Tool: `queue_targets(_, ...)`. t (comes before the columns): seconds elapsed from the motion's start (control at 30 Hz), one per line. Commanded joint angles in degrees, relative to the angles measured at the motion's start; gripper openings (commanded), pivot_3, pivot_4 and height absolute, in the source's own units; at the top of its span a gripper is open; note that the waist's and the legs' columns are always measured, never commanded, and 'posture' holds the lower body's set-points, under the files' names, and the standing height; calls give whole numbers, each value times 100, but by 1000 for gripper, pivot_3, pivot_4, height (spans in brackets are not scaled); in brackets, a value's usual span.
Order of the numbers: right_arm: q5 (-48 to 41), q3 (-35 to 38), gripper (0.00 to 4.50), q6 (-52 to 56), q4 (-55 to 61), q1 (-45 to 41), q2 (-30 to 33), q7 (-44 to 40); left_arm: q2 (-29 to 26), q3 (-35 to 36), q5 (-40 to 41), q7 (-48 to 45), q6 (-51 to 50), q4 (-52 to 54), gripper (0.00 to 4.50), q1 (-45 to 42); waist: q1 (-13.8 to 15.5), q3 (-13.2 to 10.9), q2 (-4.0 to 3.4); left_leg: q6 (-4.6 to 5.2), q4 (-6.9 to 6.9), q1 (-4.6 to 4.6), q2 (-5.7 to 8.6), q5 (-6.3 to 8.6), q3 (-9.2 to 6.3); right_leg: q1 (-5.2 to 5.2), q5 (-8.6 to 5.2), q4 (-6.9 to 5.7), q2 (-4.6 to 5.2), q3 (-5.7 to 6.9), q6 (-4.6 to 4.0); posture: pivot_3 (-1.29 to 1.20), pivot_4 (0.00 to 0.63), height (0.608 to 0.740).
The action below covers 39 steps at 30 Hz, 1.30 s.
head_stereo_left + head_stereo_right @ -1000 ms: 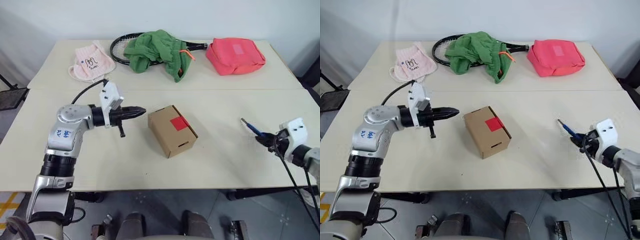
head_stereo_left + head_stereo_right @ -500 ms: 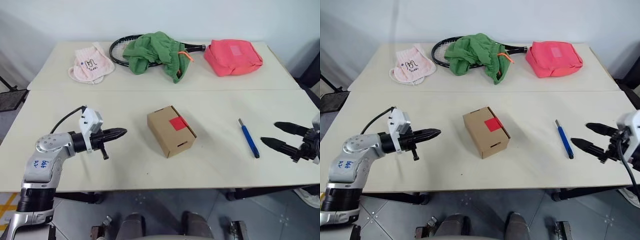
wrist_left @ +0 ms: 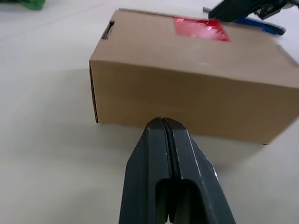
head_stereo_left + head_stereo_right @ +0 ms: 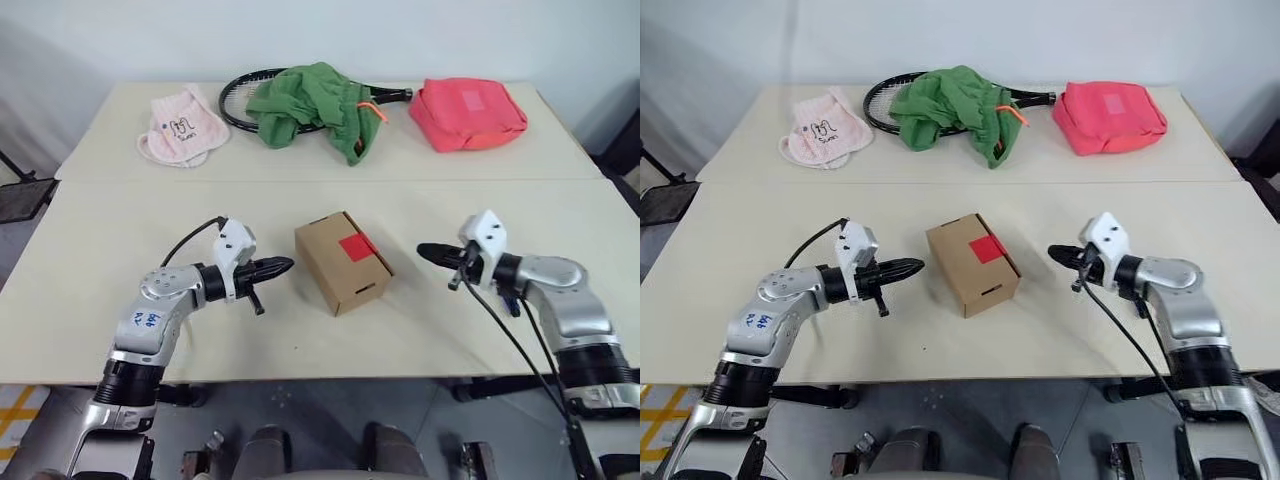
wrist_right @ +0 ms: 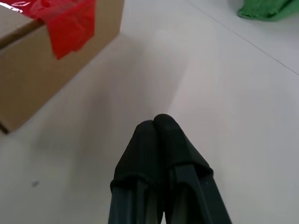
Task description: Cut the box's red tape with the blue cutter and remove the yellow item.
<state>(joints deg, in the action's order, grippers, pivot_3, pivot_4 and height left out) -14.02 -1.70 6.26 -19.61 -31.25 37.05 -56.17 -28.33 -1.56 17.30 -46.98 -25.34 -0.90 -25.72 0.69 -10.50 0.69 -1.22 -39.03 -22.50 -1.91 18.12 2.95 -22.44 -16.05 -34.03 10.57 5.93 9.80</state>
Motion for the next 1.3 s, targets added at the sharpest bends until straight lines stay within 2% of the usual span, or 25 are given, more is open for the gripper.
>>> queue_targets(0.03,-112,-154,29,96,187,-109,-254,-317,112,-169,-144,127,-27,-80,0,-138,-41,0,0,0,0,0,0,0,0,0,0,0,0,1,0,0,150,740)
queue_targets(0.23,-131,-455,29,757,1030,157,-371,-463,238,-393,-218,151,-219,-107,0,-185,-59,0,0,0,-2,0,0,0,-2,0,0,-3,0,1,0,0,150,740)
queue_targets(0.5,-254,-555,29,1555,2366,759,-316,-473,118,-445,-128,28,-492,196,0,-6,-60,0,0,0,-1,0,-1,0,-2,-1,0,-4,0,0,0,0,150,740)
queue_targets(0.87,-311,-511,29,2061,2991,1169,-368,-115,-226,-350,158,-198,-976,863,0,483,-44,0,0,0,-1,0,-1,1,-2,-1,0,-4,1,0,0,0,150,740)
queue_targets(0.97,-427,-321,29,2171,3199,1287,-128,-177,-335,-295,175,-261,-922,982,0,553,-35,0,0,0,-2,-1,-1,1,-1,-2,0,-4,1,-1,0,0,150,740)
queue_targets(1.07,-1150,334,29,3321,3679,1337,322,-156,-663,76,412,-677,-693,1023,0,498,-31,0,0,0,0,-1,-1,2,-1,-3,0,-3,0,-1,0,0,150,740)
queue_targets(1.17,-1914,878,590,4649,3973,1216,880,-130,-1109,331,827,-1364,-656,1035,0,353,-29,0,0,1,-2,-2,-3,2,-1,-5,0,-3,1,-1,-1,0,150,740)
queue_targets(1.23,-2315,1109,1282,5465,4006,990,1083,42,-1291,363,1034,-1702,-713,978,0,112,-30,0,0,1,0,-2,-4,2,-2,-4,0,-1,0,0,-2,0,150,740)
queue_targets(1.3,-2634,1313,1969,6713,3760,361,972,525,-1136,260,1042,-1787,-575,691,0,-430,-13,0,0,3,-1,1,-4,3,-2,1,0,-1,0,-1,-3,0,150,740)
